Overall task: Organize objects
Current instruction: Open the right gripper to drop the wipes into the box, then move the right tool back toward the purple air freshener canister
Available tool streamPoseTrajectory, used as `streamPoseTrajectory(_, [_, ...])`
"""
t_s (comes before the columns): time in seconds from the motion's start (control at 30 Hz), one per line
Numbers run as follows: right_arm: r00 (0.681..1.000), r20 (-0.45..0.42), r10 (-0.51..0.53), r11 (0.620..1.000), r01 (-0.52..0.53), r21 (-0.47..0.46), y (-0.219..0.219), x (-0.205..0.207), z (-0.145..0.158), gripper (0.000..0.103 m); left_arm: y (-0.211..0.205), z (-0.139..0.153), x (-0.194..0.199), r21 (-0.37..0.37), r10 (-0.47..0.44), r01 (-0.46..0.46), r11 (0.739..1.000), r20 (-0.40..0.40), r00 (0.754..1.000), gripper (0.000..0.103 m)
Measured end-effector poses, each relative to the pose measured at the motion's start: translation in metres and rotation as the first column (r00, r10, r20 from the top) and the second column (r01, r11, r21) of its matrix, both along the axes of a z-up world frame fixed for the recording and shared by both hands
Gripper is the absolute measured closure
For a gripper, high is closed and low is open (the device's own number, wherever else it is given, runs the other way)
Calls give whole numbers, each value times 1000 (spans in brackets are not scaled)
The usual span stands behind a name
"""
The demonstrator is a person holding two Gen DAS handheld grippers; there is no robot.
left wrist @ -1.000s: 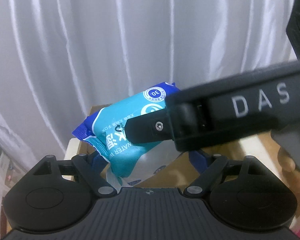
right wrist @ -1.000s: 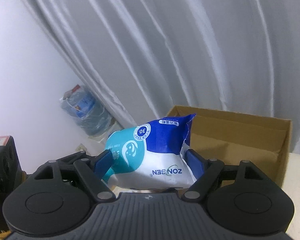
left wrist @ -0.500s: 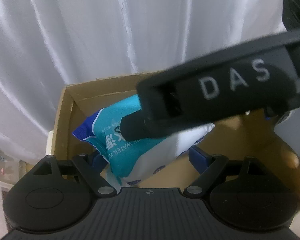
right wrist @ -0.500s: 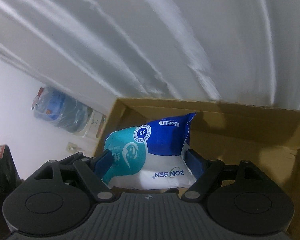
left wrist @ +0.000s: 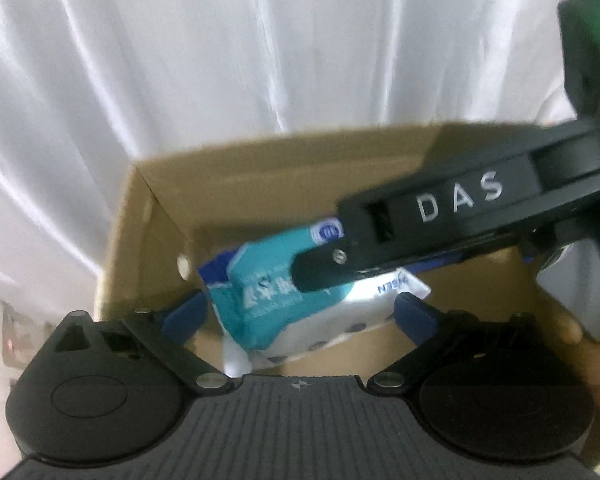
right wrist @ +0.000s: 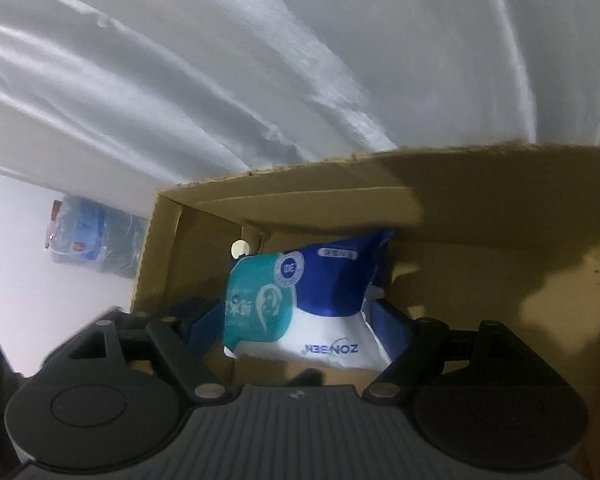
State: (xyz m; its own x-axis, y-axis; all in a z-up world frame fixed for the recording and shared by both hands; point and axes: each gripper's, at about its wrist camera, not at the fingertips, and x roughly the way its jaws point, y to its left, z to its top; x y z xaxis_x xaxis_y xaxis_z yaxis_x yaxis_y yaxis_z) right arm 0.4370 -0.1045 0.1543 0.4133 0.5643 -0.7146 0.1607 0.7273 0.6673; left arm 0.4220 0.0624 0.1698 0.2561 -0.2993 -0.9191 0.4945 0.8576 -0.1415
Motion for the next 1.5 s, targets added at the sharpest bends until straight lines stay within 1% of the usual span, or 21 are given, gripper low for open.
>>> streamPoseTrajectory(0.1, [1000,19,-18,1000,18,9,-4,-6,9,20,7,19,-9,-18,17,-17,1000,21,1000,3])
streamPoseTrajectory(0.23, [997,62,-39,999,37,27,-13,-19,31,20,24,51,-28,-46,35,-32,998,60,998,3])
streamPoseTrajectory(0.33, [995,94,-22,1000,21,11,-16,-33,47,19,32,67,-32,-68,36,-30,997,102,994,2])
streamPoseTrajectory(0.4, [996,91,8,1000,-8,-1,-12,-43,49,19,37,74,-38,-69,38,-29,997,126,991,2])
streamPoseTrajectory(0.47, [996,75,38,999,-38,-6,-6,-53,48,19,37,68,-42,-50,27,-21,999,130,991,5])
streamPoseTrajectory(0.5, [997,64,47,999,-46,-9,-3,-57,46,19,32,62,-43,-34,14,-10,999,121,993,10])
streamPoseTrajectory(0.53, [997,50,57,998,-56,-15,0,-62,43,19,30,57,-46,-16,2,-1,1000,108,994,12])
streamPoseTrajectory(0.63, [997,13,81,996,-81,-33,9,-75,33,20,24,38,-57,39,-21,19,999,59,998,25])
streamPoseTrajectory(0.7, [995,-9,100,994,-100,-32,14,-82,27,21,22,25,-63,66,-33,31,997,32,999,31])
streamPoseTrajectory(0.73, [994,-16,108,994,-108,-32,16,-85,25,21,21,20,-66,78,-39,37,996,22,999,31])
streamPoseTrajectory(0.77, [993,-16,113,993,-114,-33,17,-88,23,22,23,18,-68,64,-24,23,998,13,1000,31])
streamPoseTrajectory(0.87, [992,-25,124,992,-124,-12,16,-92,20,22,32,16,-64,10,32,-31,999,-75,997,32])
streamPoseTrajectory(0.9, [992,-30,125,992,-125,3,15,-93,19,22,33,10,-63,4,42,-42,999,-91,995,31])
streamPoseTrajectory(1.0, [991,-37,127,991,-126,43,11,-96,16,22,35,10,-63,-3,57,-58,998,-121,991,32])
streamPoseTrajectory(1.2, [986,-72,149,983,-140,117,4,-95,6,22,33,11,-66,-14,52,-55,998,-164,985,33])
streamPoseTrajectory(1.27, [986,-71,150,982,-140,130,2,-94,6,22,33,12,-66,-17,55,-58,998,-158,986,32])
streamPoseTrajectory(1.33, [989,-56,138,983,-130,132,-1,-92,11,22,36,19,-66,-39,62,-68,997,-127,990,29])
streamPoseTrajectory(1.37, [990,-41,133,985,-127,120,-3,-92,16,22,38,26,-67,-51,67,-73,996,-101,993,28])
streamPoseTrajectory(1.43, [994,13,107,988,-107,108,-11,-94,31,22,43,41,-71,-69,80,-84,994,-51,995,20])
streamPoseTrajectory(1.5, [995,67,75,988,-83,132,-21,-101,48,22,54,63,-79,-103,98,-96,990,18,995,19])
